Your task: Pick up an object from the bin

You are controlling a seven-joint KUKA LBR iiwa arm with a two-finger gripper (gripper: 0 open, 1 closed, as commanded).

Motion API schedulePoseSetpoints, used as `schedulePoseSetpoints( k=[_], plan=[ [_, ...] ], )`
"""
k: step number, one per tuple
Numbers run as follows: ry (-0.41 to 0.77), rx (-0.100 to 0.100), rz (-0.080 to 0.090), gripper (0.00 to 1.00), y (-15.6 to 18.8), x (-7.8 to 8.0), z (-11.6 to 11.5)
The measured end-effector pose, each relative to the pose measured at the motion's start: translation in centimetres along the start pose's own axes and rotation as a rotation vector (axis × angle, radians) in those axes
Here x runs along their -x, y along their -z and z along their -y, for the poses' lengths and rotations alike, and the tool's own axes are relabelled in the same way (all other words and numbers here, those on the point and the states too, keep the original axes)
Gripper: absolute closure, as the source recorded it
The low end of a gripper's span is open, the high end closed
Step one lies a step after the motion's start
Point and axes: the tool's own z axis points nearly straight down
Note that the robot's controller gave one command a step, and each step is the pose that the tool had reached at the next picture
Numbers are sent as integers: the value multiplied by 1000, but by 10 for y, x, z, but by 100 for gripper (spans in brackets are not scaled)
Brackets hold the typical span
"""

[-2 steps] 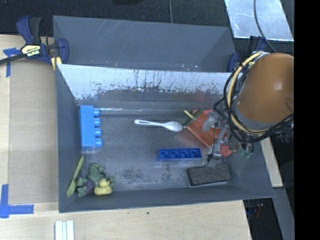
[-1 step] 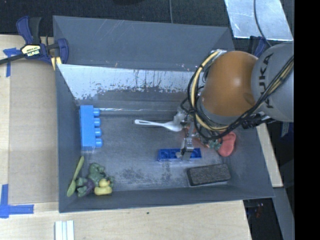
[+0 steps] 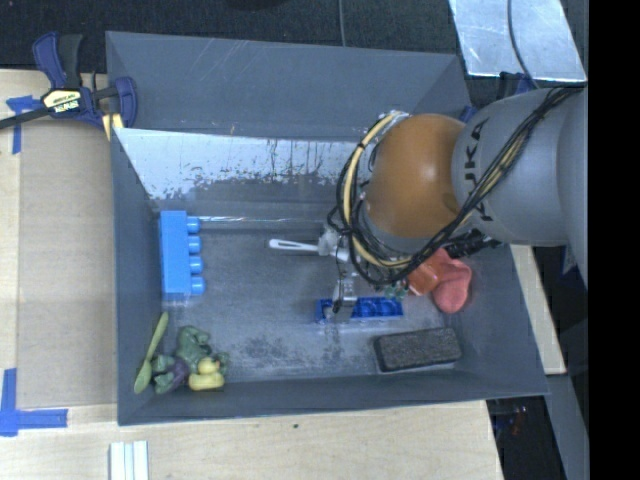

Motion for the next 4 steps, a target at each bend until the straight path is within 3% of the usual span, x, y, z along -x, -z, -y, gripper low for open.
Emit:
schedulePoseSetpoints(
  k=[1, 2, 3, 4],
  plan=[
    [-159, 1, 7, 0, -12, 11, 31],
    [-88, 2, 6, 0, -18, 16, 56],
    [75, 2, 9, 100, -3, 6, 68],
    [74, 2, 9, 100, -3, 6, 68]
  ],
)
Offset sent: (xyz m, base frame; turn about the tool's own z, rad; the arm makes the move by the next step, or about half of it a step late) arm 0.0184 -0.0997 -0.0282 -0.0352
